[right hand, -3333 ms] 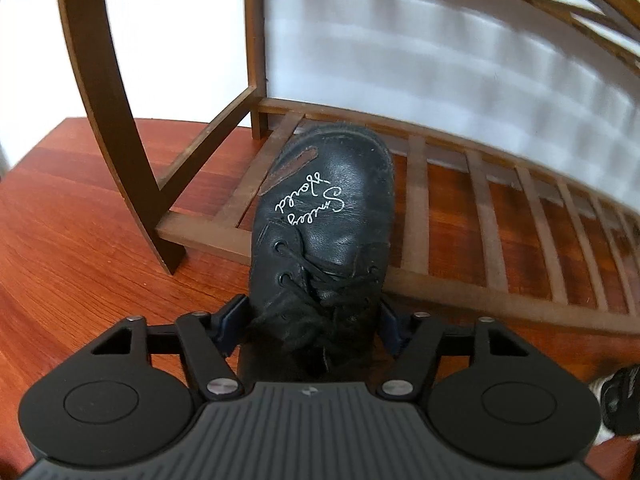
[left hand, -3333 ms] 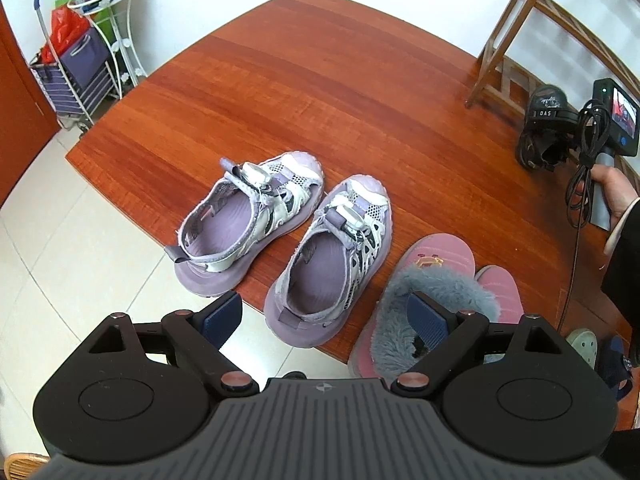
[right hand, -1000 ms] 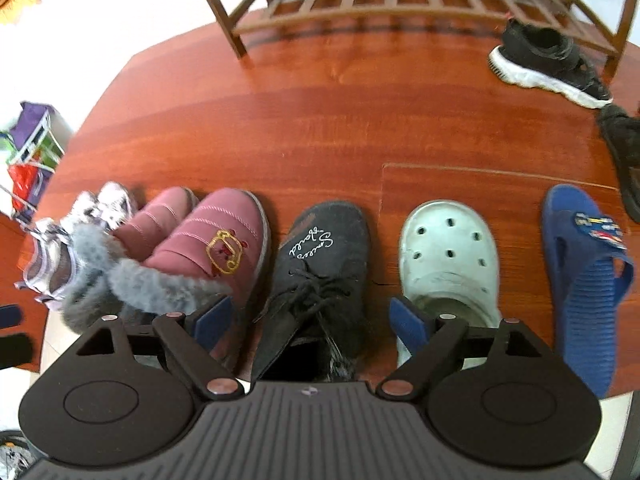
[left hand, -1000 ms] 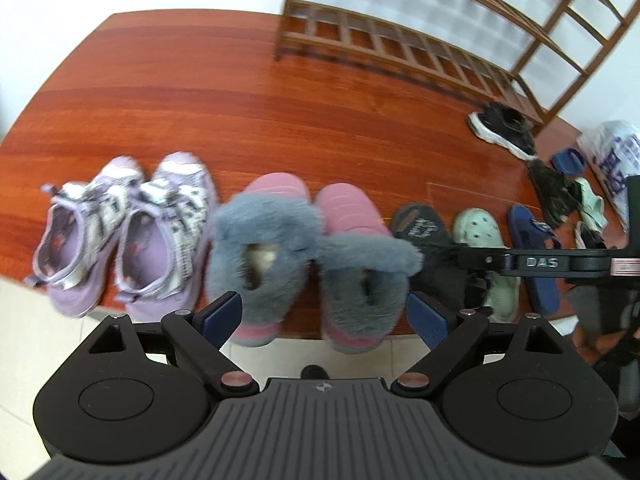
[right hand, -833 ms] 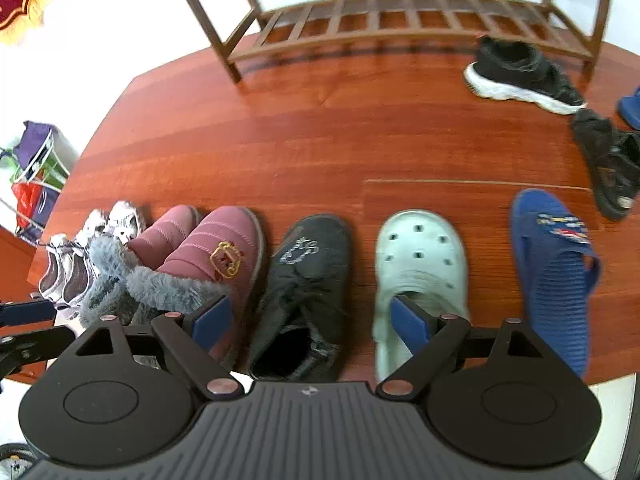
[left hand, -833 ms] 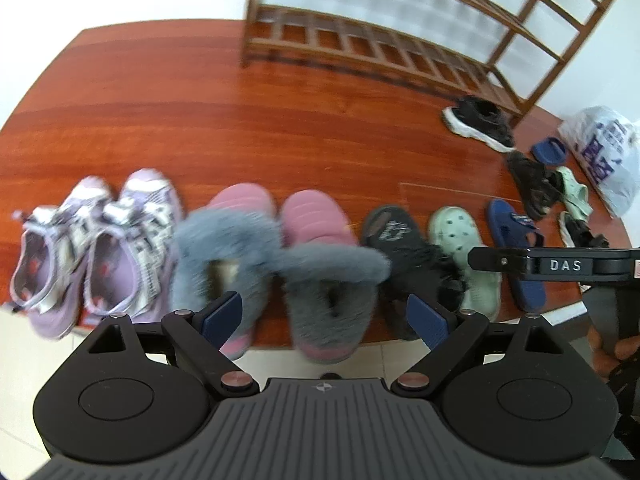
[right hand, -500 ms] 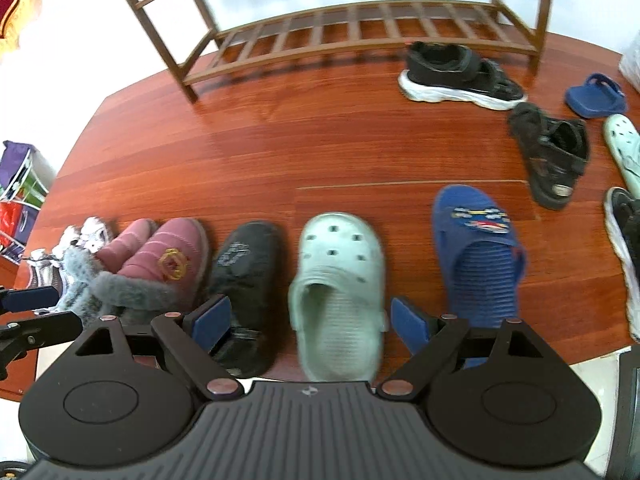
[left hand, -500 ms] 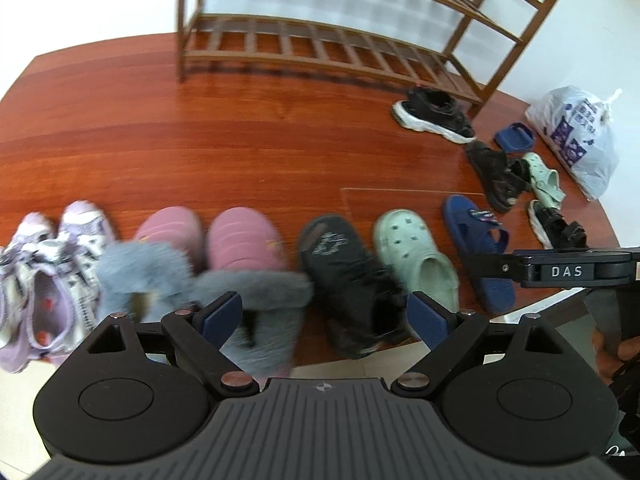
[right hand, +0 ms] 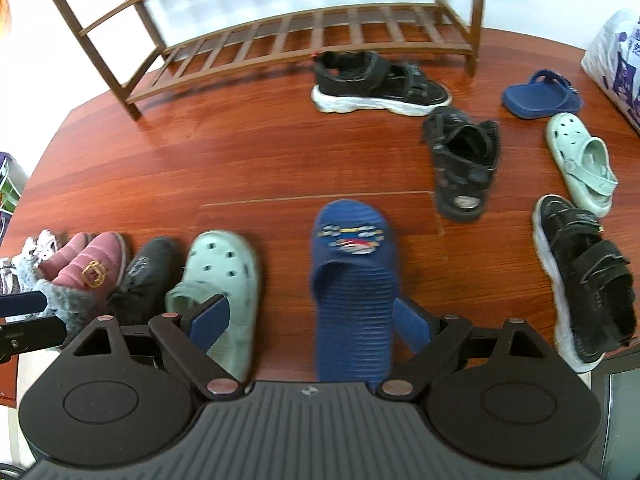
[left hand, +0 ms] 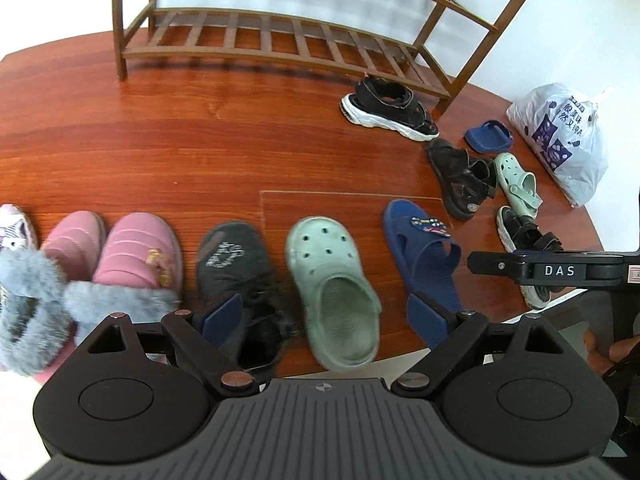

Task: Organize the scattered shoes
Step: 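Move the right tool across the table toward the second black leather shoe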

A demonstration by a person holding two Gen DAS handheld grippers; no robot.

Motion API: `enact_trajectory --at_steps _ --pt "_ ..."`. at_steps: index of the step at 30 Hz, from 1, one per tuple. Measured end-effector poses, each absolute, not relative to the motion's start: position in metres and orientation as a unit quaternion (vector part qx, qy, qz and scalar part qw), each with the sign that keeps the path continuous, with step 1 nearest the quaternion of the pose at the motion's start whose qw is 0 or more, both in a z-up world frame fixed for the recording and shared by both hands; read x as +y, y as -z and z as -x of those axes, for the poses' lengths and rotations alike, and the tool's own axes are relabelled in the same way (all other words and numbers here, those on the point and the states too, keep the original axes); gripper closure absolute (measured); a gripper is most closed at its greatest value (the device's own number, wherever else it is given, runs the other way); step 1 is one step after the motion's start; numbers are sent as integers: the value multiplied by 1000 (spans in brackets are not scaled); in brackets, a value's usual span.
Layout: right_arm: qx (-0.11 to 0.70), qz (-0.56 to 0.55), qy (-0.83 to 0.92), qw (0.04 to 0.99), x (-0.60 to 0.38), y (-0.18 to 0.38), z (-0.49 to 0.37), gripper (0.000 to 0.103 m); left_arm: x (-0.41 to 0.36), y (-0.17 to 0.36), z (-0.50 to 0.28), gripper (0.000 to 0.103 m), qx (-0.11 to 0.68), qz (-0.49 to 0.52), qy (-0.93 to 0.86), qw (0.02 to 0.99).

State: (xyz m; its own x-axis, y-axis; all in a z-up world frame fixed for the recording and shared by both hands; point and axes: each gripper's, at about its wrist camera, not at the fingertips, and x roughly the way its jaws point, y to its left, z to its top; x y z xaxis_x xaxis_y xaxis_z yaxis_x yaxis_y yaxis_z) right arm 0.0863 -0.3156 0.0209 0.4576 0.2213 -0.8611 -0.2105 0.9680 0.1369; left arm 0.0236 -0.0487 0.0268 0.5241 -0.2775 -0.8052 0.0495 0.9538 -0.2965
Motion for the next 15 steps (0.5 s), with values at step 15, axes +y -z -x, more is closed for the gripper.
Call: enact_trajectory --at_steps 15 --pt "509 -10 -133 850 -387 -16 -113 9 -109 11 -59 12 489 133 63 860"
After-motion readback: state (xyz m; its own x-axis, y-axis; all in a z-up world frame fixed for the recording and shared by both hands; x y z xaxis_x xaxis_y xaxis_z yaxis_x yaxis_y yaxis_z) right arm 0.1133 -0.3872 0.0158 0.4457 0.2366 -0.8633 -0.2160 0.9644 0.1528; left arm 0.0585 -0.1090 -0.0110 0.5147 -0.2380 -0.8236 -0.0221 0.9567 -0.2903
